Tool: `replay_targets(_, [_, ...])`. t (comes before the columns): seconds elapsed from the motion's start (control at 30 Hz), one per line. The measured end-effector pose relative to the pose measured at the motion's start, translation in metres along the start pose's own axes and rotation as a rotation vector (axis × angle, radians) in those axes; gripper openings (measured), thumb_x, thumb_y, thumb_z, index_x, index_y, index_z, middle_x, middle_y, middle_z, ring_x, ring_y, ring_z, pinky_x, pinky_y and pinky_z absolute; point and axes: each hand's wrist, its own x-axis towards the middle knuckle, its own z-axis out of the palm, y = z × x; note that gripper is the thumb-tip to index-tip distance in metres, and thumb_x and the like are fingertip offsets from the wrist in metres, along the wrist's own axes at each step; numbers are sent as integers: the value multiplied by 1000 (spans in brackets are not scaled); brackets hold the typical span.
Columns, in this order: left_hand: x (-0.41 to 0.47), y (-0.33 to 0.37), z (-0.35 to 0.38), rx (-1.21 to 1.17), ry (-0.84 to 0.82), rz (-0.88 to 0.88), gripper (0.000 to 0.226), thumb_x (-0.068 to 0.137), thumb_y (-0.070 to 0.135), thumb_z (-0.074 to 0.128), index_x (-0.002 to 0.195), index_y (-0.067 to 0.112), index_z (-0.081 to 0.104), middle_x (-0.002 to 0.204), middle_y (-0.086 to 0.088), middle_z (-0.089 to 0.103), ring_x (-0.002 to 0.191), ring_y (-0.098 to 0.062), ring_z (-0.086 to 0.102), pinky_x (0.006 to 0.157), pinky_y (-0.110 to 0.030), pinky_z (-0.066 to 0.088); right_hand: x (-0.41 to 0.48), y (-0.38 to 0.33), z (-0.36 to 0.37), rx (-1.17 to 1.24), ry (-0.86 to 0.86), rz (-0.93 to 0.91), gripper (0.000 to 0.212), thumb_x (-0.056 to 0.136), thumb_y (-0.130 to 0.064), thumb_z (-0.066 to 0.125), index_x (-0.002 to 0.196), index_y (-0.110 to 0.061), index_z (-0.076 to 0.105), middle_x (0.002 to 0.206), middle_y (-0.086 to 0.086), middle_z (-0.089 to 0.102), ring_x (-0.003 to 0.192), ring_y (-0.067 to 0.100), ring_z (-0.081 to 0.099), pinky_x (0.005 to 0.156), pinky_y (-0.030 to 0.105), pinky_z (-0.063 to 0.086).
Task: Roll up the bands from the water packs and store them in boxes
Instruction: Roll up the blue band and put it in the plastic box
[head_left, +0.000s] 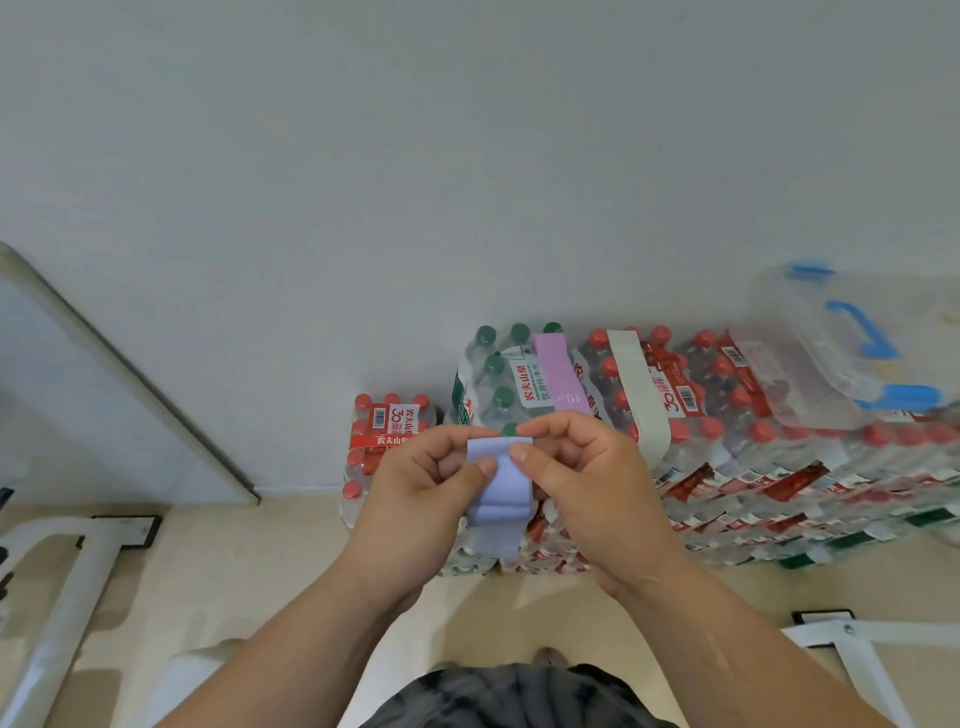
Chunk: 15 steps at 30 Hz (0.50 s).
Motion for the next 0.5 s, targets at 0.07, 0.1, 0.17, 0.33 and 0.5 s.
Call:
replay_targets(0.07, [2,1,-3,8,-2,3,23,94,0,61,104,16,75,93,-20,75,93,-42,70,90,-62,54,0,-1,-1,4,-4,4,15,86,-6,75,92,-20,74,83,14,72,72,14,66,67,25,57])
replay_targets(0.1, [3,2,-4,12,-7,6,21,94,2,62,104,16,75,92,-23,74,92,-45,69,89,-62,54,0,-1,-1,1,-8,-1,15,86,-6,75,91,-20,74,80,12,72,71,13,66,67,24,56])
replay_targets(0.17, [3,4,-4,8,-9,18,16,92,7,67,102,15,76,91,-25,73,91,-46,69,84,-60,55,0,-2,-3,-16,-15,-18,15,85,-5,76,88,-19,75,76,5,71,70,12,65,67,22,55])
replay_targets(0.33, [5,10,-4,51,56,87,17,88,0,69,90,14,79,74,-1,75,67,-10,67,63,-20,50,-1,-5,-5,-30,-51,-37,13,87,-6,74,88,-19,75,82,14,71,74,19,67,69,30,58])
replay_targets(0.5, [2,17,-6,60,54,107,30,85,-6,70,76,22,79,61,7,69,56,-2,59,56,-13,46,-5,-8,-4,25,-76,-40,11,87,-3,73,88,-14,75,76,2,73,70,9,67,66,19,53])
